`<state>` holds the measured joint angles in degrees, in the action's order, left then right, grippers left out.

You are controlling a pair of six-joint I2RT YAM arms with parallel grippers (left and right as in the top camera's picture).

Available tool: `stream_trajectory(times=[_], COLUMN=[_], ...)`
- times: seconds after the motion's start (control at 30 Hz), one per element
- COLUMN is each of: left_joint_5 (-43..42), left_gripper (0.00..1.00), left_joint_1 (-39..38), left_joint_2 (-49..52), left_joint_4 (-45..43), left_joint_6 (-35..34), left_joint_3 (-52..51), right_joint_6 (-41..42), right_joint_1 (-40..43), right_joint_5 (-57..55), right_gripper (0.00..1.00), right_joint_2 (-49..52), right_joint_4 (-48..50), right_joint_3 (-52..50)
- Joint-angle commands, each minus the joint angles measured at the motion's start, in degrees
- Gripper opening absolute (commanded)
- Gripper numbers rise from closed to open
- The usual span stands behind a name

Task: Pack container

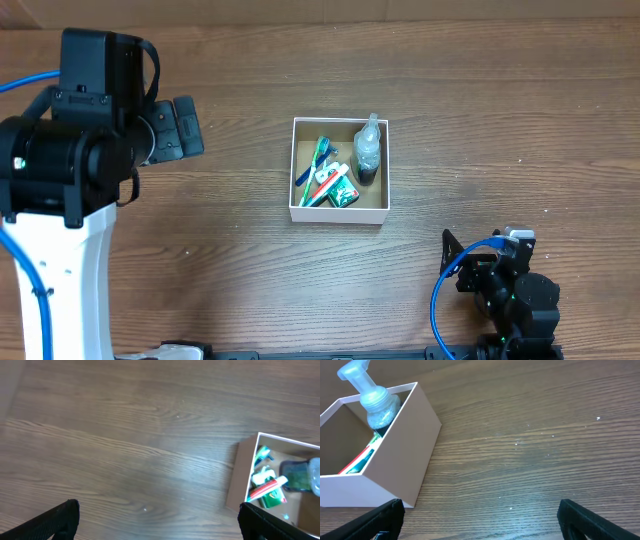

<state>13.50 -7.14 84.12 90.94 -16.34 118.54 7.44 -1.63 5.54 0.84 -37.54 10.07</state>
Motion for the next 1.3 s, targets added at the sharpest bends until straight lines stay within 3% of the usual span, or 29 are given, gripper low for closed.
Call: stream_trajectory(times=[0.0,0.07,0.2,0.33,0.53,0.77,1.03,1.27], left_joint_5=[3.4,2.0,-1.5,-1.5,-3.0,-4.2,-5.0,-5.0], left_gripper=[1.0,1.0,1.0,1.0,1.0,1.0,1.0,1.0], left_joint_1=[-0.3,0.5,1.7,1.9,1.9,1.9,1.9,1.9], left_joint_2=[-8.5,-13.7,-27.2,-40.3,-61.2,-77.0,-83.7,-83.8], left_joint_4=[-4.3,-13.6,-37.8,-55.0,-63.0,-62.7,-63.4,-63.3], left_joint_6=[3.7,5.0,7.8,7.8,6.5,7.3,6.9,6.9], left_joint_3=[-4.4,-13.3,-42.2,-67.7,-94.8,-107.5,-110.8,-110.8], right_joint_6=[-0.2,-0.2,-0.2,-0.2,-0.2,-0.2,-0.2,-0.2], right_joint_1=[-0.1,-0.1,-0.1,-0.1,-0.1,-0.1,-0.1,-0.1], right_joint_5=[-0.3,-0.3,-0.3,-0.3,-0.3,-0.3,-0.3,-0.3], right_gripper=[1.0,1.0,1.0,1.0,1.0,1.0,1.0,1.0], right_joint_2=[-0.7,-0.7,-0.7,-0.7,-0.7,-0.7,-0.7,-0.7], right_joint_4=[-0.2,-0.2,-0.2,-0.2,-0.2,-0.2,-0.2,-0.2], right_joint_3=[-1.0,-1.0,-1.0,-1.0,-1.0,-1.0,-1.0,-1.0])
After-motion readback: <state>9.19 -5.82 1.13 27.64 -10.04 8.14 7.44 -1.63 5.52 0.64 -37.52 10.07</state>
